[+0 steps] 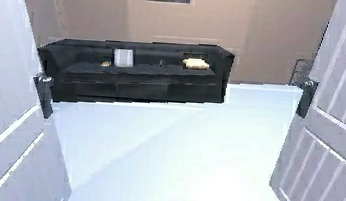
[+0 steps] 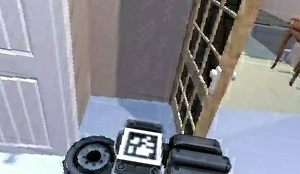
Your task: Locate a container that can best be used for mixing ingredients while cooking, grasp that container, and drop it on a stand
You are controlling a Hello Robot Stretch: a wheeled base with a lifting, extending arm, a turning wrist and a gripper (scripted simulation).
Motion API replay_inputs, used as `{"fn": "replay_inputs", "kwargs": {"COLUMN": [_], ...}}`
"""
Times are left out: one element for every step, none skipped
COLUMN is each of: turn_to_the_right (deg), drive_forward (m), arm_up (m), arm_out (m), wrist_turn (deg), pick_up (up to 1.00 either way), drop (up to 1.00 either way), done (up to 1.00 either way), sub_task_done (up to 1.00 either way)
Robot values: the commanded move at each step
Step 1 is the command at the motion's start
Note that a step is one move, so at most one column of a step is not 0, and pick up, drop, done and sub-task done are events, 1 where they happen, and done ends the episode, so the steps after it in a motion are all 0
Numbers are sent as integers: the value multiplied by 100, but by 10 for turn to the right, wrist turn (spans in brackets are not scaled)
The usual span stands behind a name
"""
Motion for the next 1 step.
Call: {"fn": "replay_inputs", "kwargs": {"turn_to_the_right": [0], "drive_forward": [100], "arm_up": [0], "arm_out": [0], "wrist_turn": [0], "pick_up": [0], "drop": [0], "done": [0], "sub_task_done": [0]}}
